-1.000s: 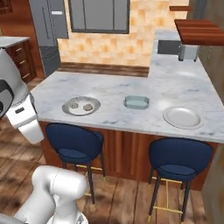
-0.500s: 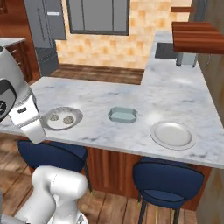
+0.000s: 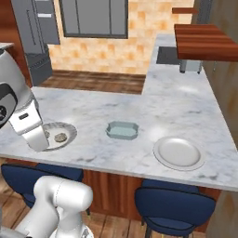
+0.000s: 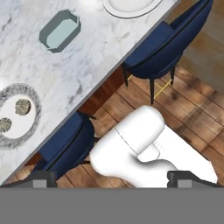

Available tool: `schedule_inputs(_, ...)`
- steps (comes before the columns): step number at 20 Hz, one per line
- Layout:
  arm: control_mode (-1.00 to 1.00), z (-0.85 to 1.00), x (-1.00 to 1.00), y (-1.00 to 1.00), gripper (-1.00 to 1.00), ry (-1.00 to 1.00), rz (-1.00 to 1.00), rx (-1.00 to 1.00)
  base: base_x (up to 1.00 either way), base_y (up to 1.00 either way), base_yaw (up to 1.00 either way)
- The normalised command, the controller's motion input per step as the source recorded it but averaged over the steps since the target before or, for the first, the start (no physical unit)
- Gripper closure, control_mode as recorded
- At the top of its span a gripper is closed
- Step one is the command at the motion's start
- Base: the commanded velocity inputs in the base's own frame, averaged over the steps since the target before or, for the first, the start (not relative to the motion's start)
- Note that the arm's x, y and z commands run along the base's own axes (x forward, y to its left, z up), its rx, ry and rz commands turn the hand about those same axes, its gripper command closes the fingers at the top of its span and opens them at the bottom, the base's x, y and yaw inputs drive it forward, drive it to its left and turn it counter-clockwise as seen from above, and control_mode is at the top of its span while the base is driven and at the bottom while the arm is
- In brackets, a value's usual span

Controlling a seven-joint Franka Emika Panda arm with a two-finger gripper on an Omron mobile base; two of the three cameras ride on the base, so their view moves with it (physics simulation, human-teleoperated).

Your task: Place two dumplings into each of the tupperware containers and then place the containers in the fridge.

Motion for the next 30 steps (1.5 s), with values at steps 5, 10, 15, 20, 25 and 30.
schedule_inputs(5, 1.0, 0.0, 0.0, 0.0, -1.0, 0.0, 0.0, 0.0, 0.14, 0.0, -0.27)
schedule_inputs(10, 1.0, 0.0, 0.0, 0.0, -1.0, 0.0, 0.0, 0.0, 0.39, -0.01, -0.11)
schedule_inputs(15, 1.0, 0.0, 0.0, 0.0, -1.0, 0.0, 0.0, 0.0, 0.45, -0.15, 0.0)
schedule_inputs(20, -1.0, 0.0, 0.0, 0.0, -1.0, 0.0, 0.0, 0.0, 0.0, 0.0, 0.0)
schedule_inputs(25, -1.0, -0.2, 0.72, 0.02, -1.0, 0.04, 0.21, 0.0, 0.0, 0.0, 0.0)
schedule_inputs(30, -1.0, -0.44, 0.87, 0.07, -1.0, 0.17, 0.42, 0.01, 0.0, 0.0, 0.0)
